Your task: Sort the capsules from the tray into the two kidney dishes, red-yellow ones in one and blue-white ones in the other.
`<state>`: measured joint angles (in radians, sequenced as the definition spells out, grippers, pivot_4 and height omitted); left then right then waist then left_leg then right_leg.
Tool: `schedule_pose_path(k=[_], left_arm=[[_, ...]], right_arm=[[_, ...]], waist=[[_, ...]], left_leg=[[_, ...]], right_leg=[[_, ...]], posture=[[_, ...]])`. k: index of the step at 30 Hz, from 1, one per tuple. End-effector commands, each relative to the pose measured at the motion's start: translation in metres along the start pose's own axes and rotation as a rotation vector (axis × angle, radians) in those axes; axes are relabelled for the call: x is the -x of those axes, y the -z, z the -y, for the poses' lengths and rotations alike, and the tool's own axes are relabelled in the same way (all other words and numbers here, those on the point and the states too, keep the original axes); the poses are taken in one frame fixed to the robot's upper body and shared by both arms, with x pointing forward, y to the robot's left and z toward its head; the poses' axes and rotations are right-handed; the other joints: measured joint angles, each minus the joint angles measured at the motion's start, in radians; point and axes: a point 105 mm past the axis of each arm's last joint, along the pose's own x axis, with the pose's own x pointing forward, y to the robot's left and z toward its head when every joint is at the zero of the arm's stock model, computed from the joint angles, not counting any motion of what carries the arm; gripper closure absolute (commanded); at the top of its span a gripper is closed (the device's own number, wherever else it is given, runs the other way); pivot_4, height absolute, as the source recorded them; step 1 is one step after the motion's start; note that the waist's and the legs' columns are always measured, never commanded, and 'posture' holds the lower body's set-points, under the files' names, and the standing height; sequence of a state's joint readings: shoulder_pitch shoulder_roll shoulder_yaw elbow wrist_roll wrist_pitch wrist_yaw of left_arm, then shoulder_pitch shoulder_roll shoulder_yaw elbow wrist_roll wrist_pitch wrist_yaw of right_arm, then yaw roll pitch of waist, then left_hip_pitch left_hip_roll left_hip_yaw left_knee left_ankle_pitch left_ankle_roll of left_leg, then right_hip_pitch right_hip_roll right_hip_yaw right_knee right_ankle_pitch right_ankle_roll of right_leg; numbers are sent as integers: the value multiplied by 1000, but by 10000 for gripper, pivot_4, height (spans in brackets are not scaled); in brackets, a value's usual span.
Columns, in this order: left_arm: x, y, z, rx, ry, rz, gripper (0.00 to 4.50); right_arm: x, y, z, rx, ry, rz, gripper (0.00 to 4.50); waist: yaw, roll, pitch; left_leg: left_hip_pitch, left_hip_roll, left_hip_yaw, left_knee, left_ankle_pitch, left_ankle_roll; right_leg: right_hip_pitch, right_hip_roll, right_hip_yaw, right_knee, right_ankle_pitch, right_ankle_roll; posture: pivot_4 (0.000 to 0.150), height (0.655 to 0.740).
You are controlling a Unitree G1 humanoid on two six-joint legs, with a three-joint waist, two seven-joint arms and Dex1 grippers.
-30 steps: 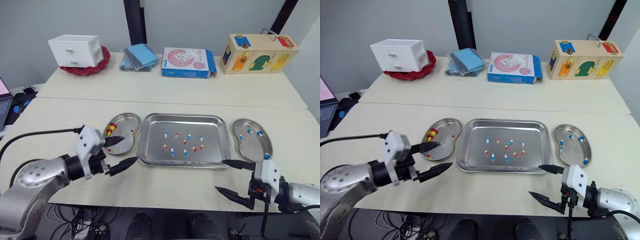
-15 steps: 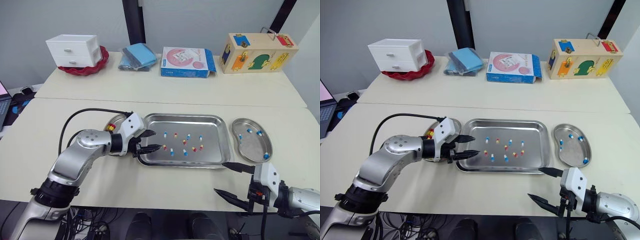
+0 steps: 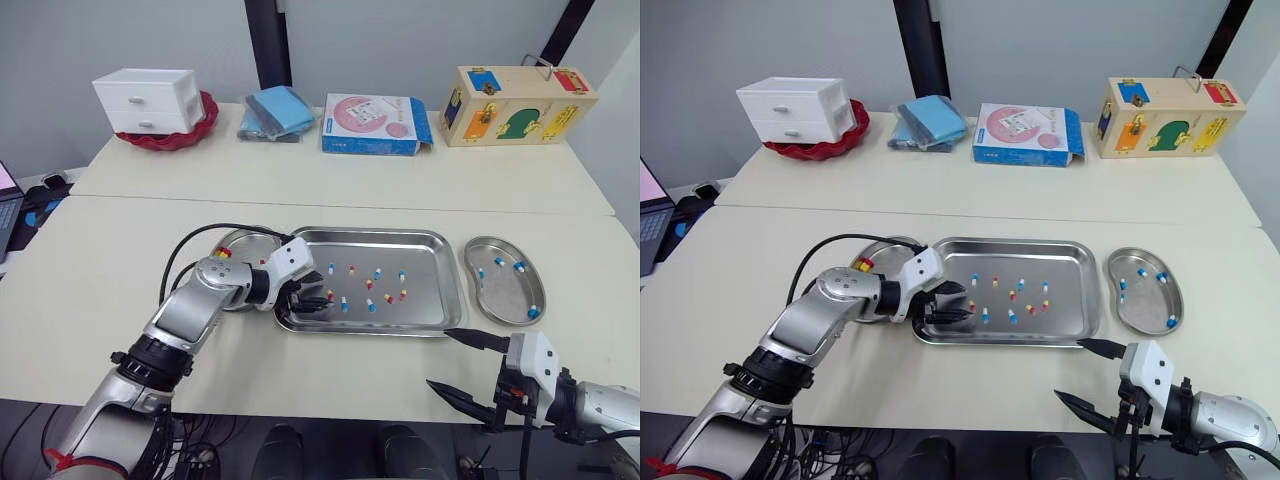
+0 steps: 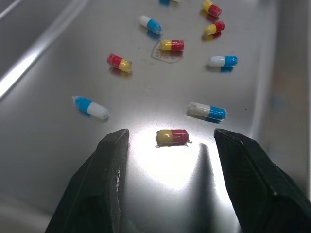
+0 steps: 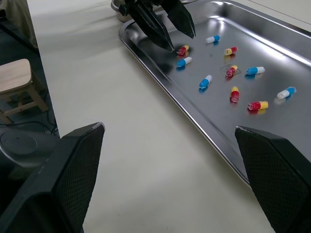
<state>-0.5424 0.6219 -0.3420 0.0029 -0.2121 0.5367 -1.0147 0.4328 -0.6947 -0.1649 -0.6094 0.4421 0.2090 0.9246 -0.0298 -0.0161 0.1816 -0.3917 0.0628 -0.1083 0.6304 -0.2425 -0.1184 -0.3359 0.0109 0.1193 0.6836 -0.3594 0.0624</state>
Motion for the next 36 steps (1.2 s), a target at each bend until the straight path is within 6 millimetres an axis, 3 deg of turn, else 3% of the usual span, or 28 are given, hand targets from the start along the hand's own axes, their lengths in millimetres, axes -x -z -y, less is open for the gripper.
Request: schedule_pose_path(k=[1,10,13,19,20,28,31,36], left_arm=[[-1,-6,-2,-35,-9,3,16497],[-7,4,1,-42,4,-58,16497],[-8,7,1,-45,2,-67,21470],[-14,8,1,-63,-2,-78,39441],[-14,9,2,-71,-1,-83,40831],[-10,5,-4,-95,-36,-65,41236],[1,-9,-8,-106,-58,-25,41236],[37,-37,-9,-99,-107,52,41238]], right_arm=[[0,-8,-3,37,-1,23,0],[2,-7,-4,31,9,20,0],[2,-7,-4,31,11,18,0],[3,-7,-5,28,12,17,0],[3,-7,-5,27,12,16,0],[3,-7,-5,26,16,14,0],[3,-7,-6,30,17,14,0],[2,-10,-3,51,19,34,0]], waist=[[0,0,0],[0,0,0],[0,0,0],[0,0,0],[0,0,0],[0,1,-1],[0,1,-1],[-2,1,0]], left_leg=[[0,0,0,0,0,0],[0,0,0,0,0,0],[0,0,0,0,0,0],[0,0,0,0,0,0],[1,0,0,0,0,0],[2,0,0,0,0,0],[2,0,0,0,0,0],[0,0,0,0,0,0]], right_leg=[[0,0,0,0,0,0],[0,0,0,0,0,0],[0,0,0,0,0,0],[1,0,0,0,0,0],[1,0,0,0,0,0],[2,0,0,0,0,0],[2,0,0,0,0,0],[0,0,0,0,0,0]], posture=[[1500,7400],[1500,7400],[1500,7400],[1500,7400],[1500,7400],[1500,7400],[1500,7400],[1500,7400]])
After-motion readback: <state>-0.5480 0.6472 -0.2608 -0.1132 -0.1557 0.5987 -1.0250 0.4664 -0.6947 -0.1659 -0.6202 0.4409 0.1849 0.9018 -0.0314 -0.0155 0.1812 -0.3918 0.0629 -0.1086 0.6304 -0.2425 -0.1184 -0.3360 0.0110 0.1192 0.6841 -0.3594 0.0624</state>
